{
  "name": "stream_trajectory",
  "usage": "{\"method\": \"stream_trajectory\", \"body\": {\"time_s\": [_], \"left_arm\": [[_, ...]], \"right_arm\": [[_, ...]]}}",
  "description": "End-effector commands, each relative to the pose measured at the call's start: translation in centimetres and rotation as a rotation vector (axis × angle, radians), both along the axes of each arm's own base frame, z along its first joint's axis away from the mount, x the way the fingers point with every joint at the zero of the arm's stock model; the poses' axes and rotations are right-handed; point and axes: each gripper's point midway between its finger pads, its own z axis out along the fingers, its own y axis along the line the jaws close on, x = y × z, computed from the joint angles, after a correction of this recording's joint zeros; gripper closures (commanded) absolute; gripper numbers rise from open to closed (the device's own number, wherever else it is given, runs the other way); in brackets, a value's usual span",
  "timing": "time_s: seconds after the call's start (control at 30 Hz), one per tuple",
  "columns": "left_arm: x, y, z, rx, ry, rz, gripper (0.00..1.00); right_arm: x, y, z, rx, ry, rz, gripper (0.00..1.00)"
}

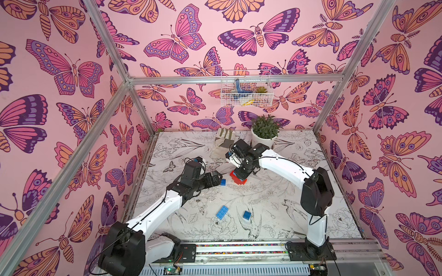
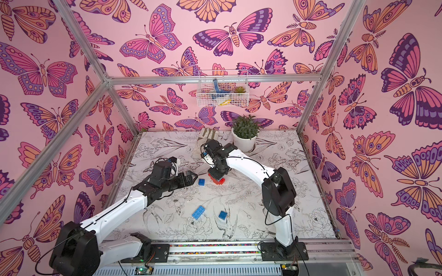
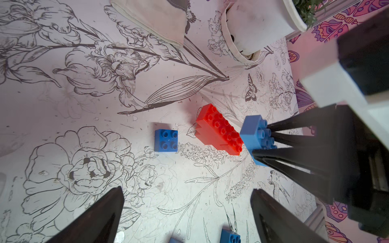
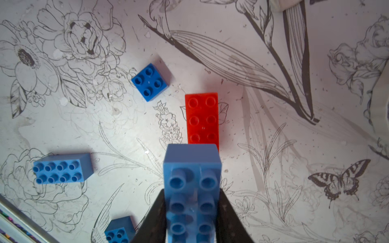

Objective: Assemble a heart with lego
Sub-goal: Assemble the lego brick with the lego brick.

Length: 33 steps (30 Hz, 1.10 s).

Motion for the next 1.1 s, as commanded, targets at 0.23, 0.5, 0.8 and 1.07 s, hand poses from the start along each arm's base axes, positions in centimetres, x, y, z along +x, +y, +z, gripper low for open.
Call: {"method": "stream_trajectory", "body": {"time_s": [0.23, 0.5, 0.8, 1.07], "left_arm": [[0.0, 1.2, -0.9, 0.047, 0.021, 0.029, 0.0], [0.2, 1.1, -1.3, 0.048, 0.037, 0.03, 0.0], [0.4, 1.0, -1.5, 0.047, 0.05, 0.03, 0.0], [0.6, 1.0, -1.4, 0.05, 0.045, 0.037, 0.0]], "right_arm": [[0.5, 2.0, -1.4, -0.033, 0.083, 0.095, 0.71], [1.6, 1.9, -2.8, -0.087, 0.084, 0.11, 0.71], [2.8, 2.1, -3.3, -0.089, 0.084, 0.112, 0.71], [3.6, 2.3, -2.8, -0.073, 0.08, 0.107, 0.71]]}}
